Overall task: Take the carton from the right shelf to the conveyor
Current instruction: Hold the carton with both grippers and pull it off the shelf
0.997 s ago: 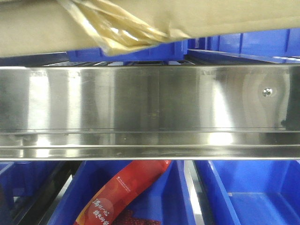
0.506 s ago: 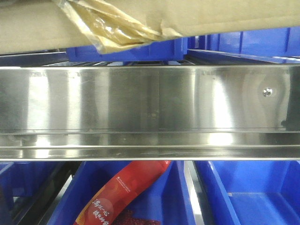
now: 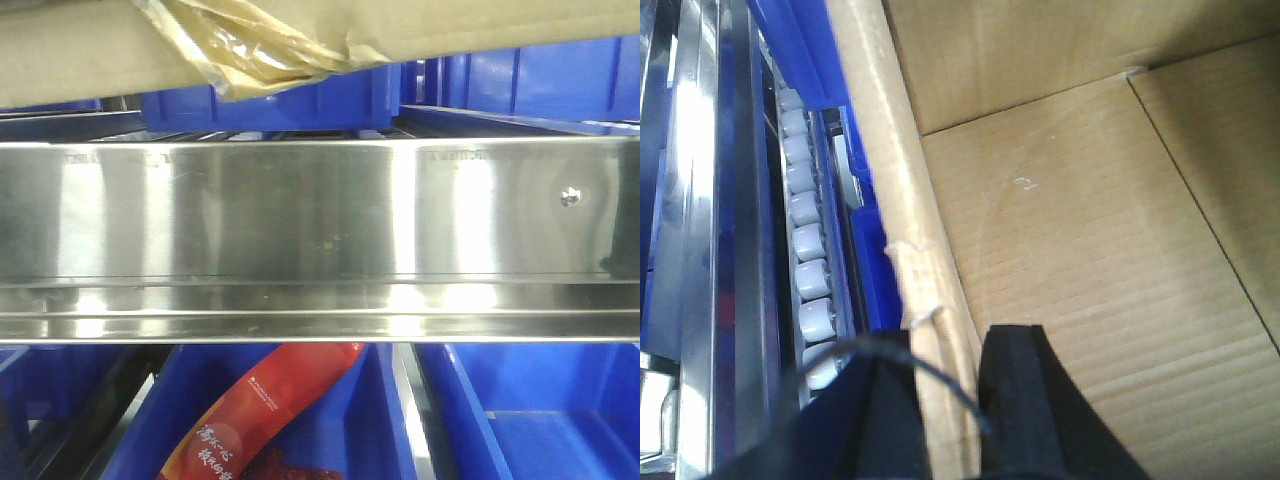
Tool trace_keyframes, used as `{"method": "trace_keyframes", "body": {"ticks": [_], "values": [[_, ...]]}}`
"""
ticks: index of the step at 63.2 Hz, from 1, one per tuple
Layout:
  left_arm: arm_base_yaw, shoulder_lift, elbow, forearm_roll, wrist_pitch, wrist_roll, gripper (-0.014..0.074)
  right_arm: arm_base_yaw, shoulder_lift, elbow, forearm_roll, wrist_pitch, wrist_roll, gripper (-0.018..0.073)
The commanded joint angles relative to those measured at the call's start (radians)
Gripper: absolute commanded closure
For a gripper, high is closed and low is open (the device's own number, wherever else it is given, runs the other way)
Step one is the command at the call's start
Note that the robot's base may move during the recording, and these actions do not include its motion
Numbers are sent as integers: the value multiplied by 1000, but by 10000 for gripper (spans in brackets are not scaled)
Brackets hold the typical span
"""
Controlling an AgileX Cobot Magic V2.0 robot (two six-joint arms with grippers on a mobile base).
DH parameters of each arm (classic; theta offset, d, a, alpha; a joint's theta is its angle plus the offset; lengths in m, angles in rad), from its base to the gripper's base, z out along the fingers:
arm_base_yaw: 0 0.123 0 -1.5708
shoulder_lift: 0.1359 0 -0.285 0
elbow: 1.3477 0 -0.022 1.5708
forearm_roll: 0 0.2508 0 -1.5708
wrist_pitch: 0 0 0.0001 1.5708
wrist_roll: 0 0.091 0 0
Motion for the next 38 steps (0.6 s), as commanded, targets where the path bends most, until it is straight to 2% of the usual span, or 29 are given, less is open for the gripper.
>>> {"method": "trace_keyframes", "body": {"ticks": [1, 38], "values": [[-15, -12, -2, -31, -36, 15, 613, 4, -12, -3, 37, -92, -13, 627], [-15, -12, -2, -31, -54, 15, 613, 4, -12, -3, 37, -92, -13, 627]]}}
